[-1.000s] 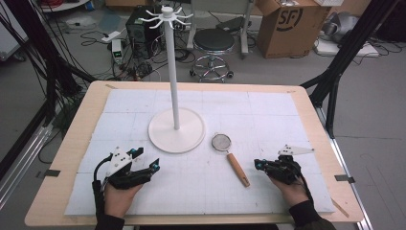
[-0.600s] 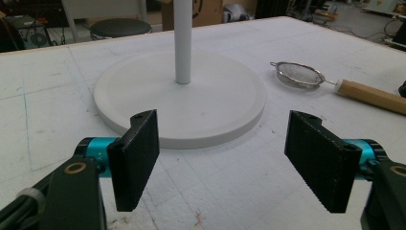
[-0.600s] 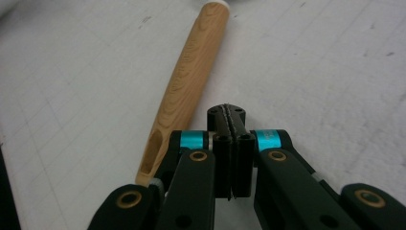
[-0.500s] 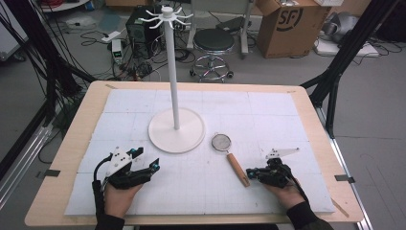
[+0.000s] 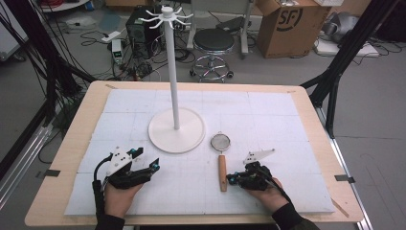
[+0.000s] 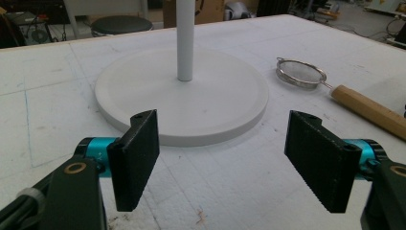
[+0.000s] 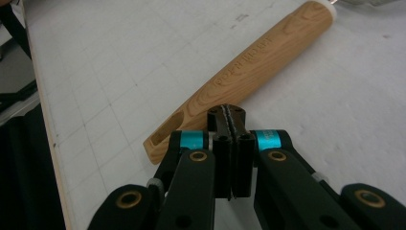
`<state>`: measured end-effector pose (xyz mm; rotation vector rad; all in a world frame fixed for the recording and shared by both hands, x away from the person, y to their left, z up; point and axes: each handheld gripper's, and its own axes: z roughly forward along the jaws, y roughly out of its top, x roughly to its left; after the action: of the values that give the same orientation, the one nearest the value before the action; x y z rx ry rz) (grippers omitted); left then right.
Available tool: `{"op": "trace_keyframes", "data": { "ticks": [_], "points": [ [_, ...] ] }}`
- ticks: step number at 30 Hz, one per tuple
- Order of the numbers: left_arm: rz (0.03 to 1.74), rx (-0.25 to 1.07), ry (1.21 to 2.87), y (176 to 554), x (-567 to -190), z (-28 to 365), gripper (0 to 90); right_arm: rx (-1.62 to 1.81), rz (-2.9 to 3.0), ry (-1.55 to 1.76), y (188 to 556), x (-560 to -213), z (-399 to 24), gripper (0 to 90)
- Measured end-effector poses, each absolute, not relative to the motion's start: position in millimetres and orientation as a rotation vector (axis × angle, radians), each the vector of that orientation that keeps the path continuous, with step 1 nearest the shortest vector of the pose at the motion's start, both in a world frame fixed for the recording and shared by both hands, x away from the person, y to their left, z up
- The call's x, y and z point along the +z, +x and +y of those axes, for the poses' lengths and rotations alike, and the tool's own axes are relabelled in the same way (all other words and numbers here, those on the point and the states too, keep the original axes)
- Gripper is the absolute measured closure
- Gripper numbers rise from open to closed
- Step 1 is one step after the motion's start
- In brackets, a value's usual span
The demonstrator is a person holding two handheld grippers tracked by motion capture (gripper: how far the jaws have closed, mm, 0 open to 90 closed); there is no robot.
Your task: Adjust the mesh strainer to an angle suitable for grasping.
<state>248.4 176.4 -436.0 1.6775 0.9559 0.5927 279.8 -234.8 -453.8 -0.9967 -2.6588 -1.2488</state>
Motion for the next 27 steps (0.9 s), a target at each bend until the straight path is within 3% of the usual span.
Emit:
{"op": "trace_keyframes", "data": {
  "ticks": [27],
  "points": [
    [0.960,0.591,1.684,249.2,-436.9,175.4,28.6,-1.246,-2.611,-0.880,290.5,-457.1,-182.9,90.0]
  ]
}}
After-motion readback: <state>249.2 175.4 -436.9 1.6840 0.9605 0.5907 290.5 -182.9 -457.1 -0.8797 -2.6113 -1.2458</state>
